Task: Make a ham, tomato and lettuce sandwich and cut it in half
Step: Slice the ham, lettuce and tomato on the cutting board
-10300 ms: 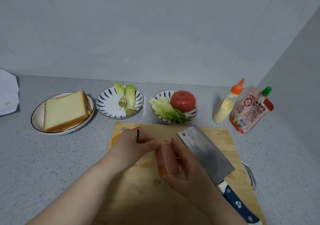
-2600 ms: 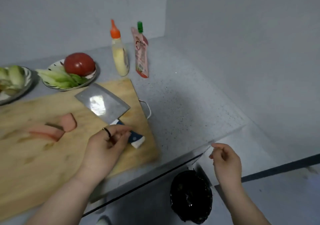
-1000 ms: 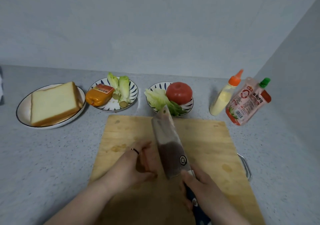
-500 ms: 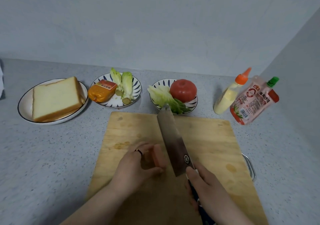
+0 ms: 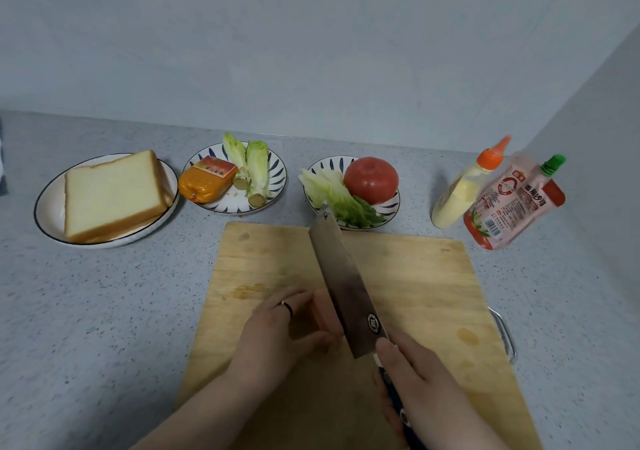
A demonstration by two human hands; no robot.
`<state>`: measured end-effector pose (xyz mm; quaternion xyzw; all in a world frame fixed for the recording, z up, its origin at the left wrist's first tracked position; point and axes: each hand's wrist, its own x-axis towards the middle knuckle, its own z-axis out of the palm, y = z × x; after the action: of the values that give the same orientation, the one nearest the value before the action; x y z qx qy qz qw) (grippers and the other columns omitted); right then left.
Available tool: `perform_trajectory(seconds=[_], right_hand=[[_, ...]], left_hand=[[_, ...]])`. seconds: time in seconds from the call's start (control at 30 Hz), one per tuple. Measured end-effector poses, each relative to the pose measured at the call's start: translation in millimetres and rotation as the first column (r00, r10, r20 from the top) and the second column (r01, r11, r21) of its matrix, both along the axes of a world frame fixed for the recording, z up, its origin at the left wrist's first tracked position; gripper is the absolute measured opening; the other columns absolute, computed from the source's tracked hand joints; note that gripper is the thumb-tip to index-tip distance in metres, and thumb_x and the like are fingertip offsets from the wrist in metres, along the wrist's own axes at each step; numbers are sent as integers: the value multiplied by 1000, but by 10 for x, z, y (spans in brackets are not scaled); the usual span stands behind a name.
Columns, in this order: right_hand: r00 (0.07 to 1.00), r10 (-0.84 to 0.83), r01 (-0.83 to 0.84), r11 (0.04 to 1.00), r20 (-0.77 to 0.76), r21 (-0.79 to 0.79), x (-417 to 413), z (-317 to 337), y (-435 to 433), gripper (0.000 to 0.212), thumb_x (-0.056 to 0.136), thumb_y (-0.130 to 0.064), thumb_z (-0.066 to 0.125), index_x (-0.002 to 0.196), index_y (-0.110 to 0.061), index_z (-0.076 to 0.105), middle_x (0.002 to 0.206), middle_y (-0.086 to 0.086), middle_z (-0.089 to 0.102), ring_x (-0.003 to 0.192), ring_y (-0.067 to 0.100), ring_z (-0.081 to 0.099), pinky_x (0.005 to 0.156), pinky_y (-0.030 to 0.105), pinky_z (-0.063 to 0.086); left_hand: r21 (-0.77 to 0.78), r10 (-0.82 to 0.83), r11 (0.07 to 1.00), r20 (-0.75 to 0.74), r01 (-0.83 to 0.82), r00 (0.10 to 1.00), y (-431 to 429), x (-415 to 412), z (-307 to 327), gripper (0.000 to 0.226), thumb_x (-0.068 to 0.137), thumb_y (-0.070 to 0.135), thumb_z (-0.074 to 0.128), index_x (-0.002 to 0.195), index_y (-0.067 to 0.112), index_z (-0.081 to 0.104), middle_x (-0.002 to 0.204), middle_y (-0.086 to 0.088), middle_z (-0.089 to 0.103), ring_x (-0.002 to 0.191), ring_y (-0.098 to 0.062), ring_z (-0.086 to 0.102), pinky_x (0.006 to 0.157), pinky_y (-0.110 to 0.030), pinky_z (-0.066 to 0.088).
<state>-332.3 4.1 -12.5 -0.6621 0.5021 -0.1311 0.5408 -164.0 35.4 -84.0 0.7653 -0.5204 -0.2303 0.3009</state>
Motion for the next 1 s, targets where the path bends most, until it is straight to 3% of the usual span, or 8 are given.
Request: perform_trajectory(seconds=[0.1,0.3,0.57,0.77,1.0], right_hand=[[1000,4,-4,1000,7,-14,0,26,29,27,94,-22,41,78,-40,53,48,-22,56,43,-8,50,52,14,27],[1000,-19,19,1000,0,-3,-12,76,54,24,94,-22,41,98,-36,59,48,-14,57,41,-6,50,52,14,30],[1000,-23,22,1000,12,9,4,114,73,25,94,-23,40,90,-39,60,50,0,46,34,4,40,42,15,31],[1000,6,-7,997,10,77,27,174,84,24,95,-21,38,91,-32,59,43,-2,40,29,7,33,35,16,28],[992,44,-36,997,-120,69,-26,258,97,24,96,-27,37,76,-29,49,37,-8,48,29,3,43,36,11,27]], left_hand=[[2,-7,1000,-2,7,1000,4,16,-3,68,69,46,70,130,32,44,137,16,40,124,-4,37,99,-13,24],[1,-4,1000,-13,4,1000,0,9,6,67,70,44,70,130,31,44,136,16,40,123,-4,38,99,-13,25],[24,-9,1000,-21,9,1000,3,7,31,69,70,46,69,131,31,43,139,16,38,126,-5,36,103,-17,25],[29,-23,999,-13,24,1000,0,5,41,67,73,45,67,133,32,40,140,16,37,127,-5,34,104,-17,24],[40,-49,998,-1,49,999,-10,26,29,65,75,46,64,134,33,38,142,16,36,130,-5,31,106,-19,22]])
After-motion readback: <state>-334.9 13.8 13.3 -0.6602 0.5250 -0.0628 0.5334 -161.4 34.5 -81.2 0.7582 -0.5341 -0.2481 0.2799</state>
